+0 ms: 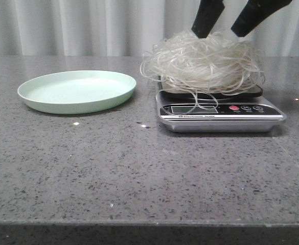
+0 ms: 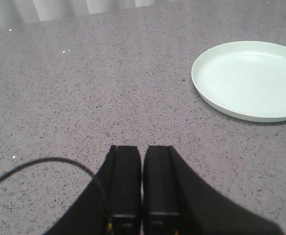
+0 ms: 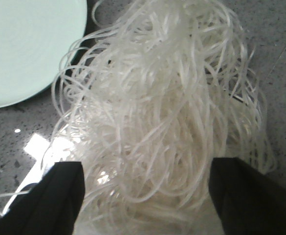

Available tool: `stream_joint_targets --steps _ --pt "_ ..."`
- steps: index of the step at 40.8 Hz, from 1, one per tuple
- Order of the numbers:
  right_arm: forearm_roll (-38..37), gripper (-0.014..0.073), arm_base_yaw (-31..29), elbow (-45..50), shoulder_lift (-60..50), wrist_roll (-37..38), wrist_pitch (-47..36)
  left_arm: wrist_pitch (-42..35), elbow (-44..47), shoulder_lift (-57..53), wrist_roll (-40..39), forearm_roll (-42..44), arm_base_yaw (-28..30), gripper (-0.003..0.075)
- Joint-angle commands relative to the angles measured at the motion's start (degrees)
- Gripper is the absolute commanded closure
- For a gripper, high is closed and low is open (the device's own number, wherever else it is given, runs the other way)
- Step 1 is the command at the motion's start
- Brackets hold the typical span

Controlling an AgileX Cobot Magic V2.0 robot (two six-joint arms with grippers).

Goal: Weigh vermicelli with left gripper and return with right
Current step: 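Lower the right gripper onto the vermicelli on the scale and grasp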

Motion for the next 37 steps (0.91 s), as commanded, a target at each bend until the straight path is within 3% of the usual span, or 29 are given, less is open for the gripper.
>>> stream_joint_targets --steps 1,15,20,26,37 --pt "-0.93 -0.0027 0.02 -1.98 -0.33 -0.59 -3.58 -3.93 -1.46 0.41 -0.79 -0.3 -0.48 0.0584" --pt "-1.05 -0.001 0.02 -1.98 4.19 -0.59 -0.93 -3.93 -1.46 0.41 -0.79 -0.3 -0.48 0.0584" --pt "-1.05 0.0122 0.02 -2.18 4.2 -0.59 0.0 -3.93 -1.46 0.41 -0.79 -0.3 -0.48 0.0584" --pt "-1.05 0.0458 0.02 -2.89 4.2 -0.59 1.67 -3.93 -1.46 0.41 -0.79 -0.3 -0.48 0.0583" --pt "-1.05 0.0443 0.02 -3.43 4.03 -0.59 1.81 -3.93 -1.46 0.41 -0.79 -0.3 -0.48 0.0583"
